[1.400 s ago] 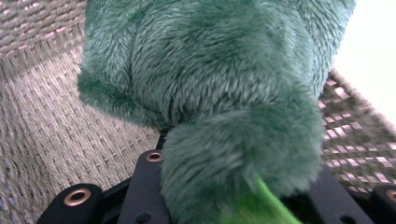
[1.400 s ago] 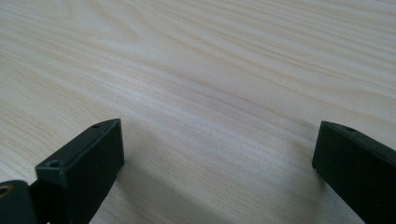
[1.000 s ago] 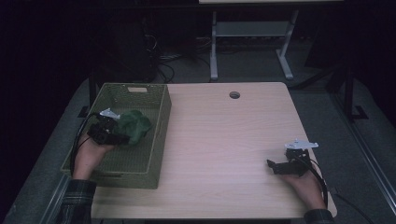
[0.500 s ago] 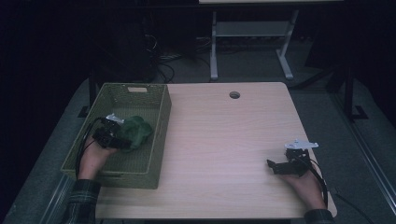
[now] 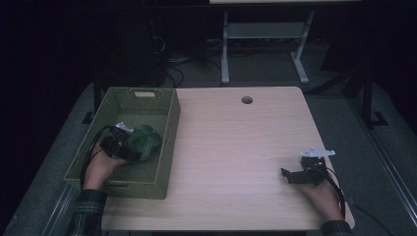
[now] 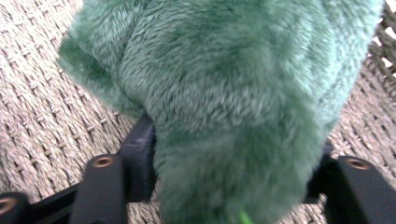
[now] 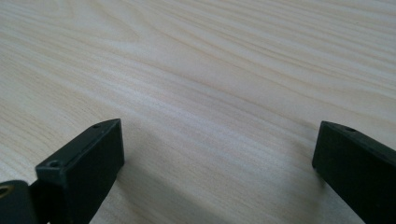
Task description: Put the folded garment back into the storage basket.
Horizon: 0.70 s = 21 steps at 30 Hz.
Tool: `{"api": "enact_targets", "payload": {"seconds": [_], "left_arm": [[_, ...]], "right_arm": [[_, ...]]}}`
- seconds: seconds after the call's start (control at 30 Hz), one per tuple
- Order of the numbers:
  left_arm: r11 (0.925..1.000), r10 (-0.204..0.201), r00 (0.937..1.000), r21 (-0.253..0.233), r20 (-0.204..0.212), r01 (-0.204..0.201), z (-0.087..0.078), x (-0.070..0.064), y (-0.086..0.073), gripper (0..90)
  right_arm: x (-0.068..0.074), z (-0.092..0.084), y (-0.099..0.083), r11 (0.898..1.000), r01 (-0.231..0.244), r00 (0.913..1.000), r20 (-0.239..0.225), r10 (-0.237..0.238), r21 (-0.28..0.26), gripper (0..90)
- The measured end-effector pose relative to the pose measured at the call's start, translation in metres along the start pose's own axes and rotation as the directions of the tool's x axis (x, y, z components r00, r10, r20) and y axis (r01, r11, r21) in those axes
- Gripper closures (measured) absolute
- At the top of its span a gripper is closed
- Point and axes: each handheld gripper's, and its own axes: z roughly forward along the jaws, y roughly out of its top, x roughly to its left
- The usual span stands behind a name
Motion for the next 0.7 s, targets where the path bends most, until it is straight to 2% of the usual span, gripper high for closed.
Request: {"api": "enact_targets", "payload": {"seconds": [0.17, 0.3, 0.37, 0.53, 0.7], "left_arm": [[1.0, -0.003, 1.0, 0.002, -0.003, 0.003, 0.002, 0.0, 0.0, 18.3], [1.0, 0.007, 1.0, -0.006, 0.003, -0.007, 0.001, 0.0, 0.0, 15.9], [0.9994, 0.011, 0.9998, -0.033, 0.016, -0.01, -0.002, 0.0, 0.0, 15.2], [0.9988, 0.01, 0.9997, -0.048, 0.023, -0.009, -0.006, 0.001, 0.0, 14.4], [0.9952, 0.013, 0.9997, -0.097, 0.019, -0.011, -0.022, 0.001, 0.0, 13.5]], "right_arm": [[0.0, 0.0, 0.0, 1.0, 0.0, 1.0, 0.0, 0.0, 0.0, 1.8], [0.0, 0.0, 0.0, 1.0, 0.0, 1.0, 0.0, 0.0, 0.0, 1.9], [0.0, 0.0, 0.0, 1.0, 0.0, 1.0, 0.0, 0.0, 0.0, 1.9], [0.0, 0.0, 0.0, 1.0, 0.0, 1.0, 0.0, 0.0, 0.0, 1.8], [0.0, 0.0, 0.0, 1.0, -0.001, 1.0, 0.0, 0.001, 0.0, 1.8]]}}
